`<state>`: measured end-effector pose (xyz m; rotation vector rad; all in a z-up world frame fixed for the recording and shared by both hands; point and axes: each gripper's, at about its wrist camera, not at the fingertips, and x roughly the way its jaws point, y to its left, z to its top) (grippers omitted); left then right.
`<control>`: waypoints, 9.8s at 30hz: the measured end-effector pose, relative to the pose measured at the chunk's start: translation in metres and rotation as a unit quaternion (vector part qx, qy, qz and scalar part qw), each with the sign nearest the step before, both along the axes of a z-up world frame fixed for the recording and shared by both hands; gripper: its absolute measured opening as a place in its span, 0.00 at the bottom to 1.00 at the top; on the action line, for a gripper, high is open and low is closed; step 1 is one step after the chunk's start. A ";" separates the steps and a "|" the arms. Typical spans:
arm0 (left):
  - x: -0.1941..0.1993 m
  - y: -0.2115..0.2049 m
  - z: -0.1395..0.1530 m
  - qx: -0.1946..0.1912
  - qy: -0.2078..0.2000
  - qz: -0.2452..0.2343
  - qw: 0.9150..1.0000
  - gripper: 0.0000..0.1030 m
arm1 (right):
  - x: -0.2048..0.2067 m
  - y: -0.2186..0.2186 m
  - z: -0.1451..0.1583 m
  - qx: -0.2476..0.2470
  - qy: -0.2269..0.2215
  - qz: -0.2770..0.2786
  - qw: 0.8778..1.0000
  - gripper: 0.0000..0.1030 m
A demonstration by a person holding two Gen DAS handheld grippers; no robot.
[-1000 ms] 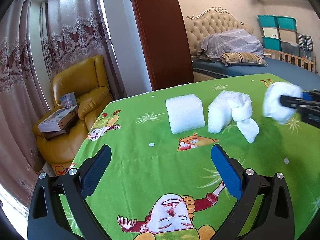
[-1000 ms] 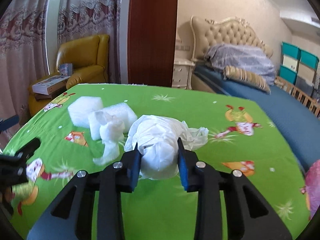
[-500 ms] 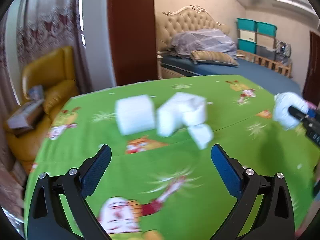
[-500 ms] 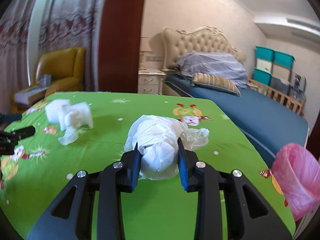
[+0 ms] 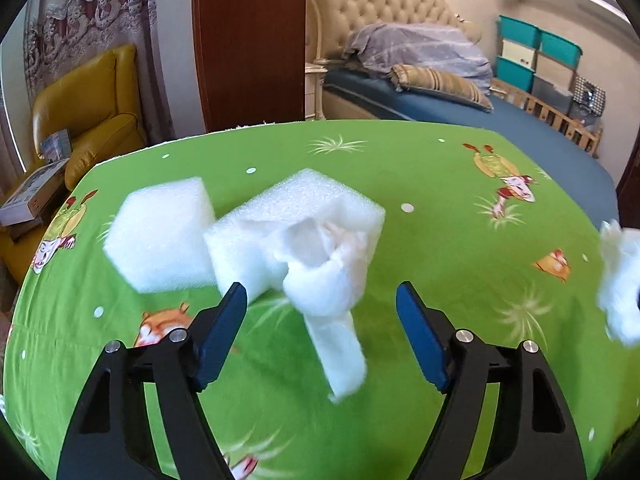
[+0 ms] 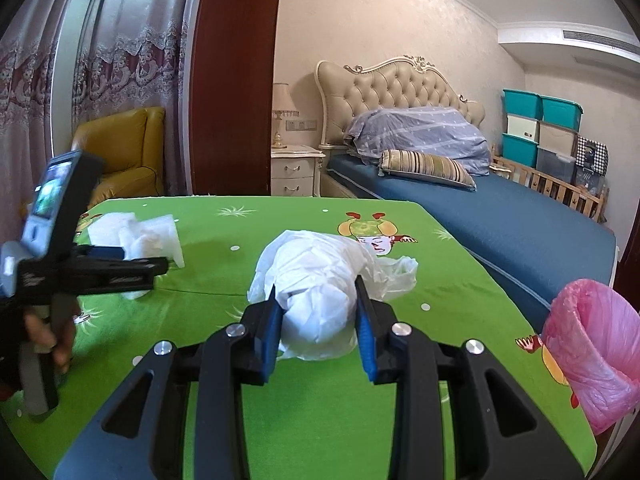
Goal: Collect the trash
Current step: 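Grasp the white tissue with the left tool while the right tool holds the bag, then carry the tissue and plastic bag over the wastebasket with both tools, then open both tools to drop the tissue and bag into the wastebasket, then return to the table and grasp a white foam block with the right tool, then grasp the other white foam block with the left tool while the right tool holds its block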
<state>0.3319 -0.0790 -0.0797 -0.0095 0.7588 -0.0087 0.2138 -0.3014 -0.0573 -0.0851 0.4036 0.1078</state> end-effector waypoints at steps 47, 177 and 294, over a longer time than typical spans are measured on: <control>-0.130 0.023 0.023 0.014 -0.124 -0.036 0.991 0.31 | -0.060 -0.004 -0.002 0.009 0.000 0.049 0.999 0.31; -0.100 0.137 0.046 0.096 -0.131 0.083 0.983 0.92 | 0.049 0.089 0.006 0.048 0.047 0.102 0.993 0.80; 0.025 0.070 0.014 0.040 -0.041 0.053 0.997 0.62 | 0.101 0.063 -0.023 -0.010 0.090 0.072 0.993 0.55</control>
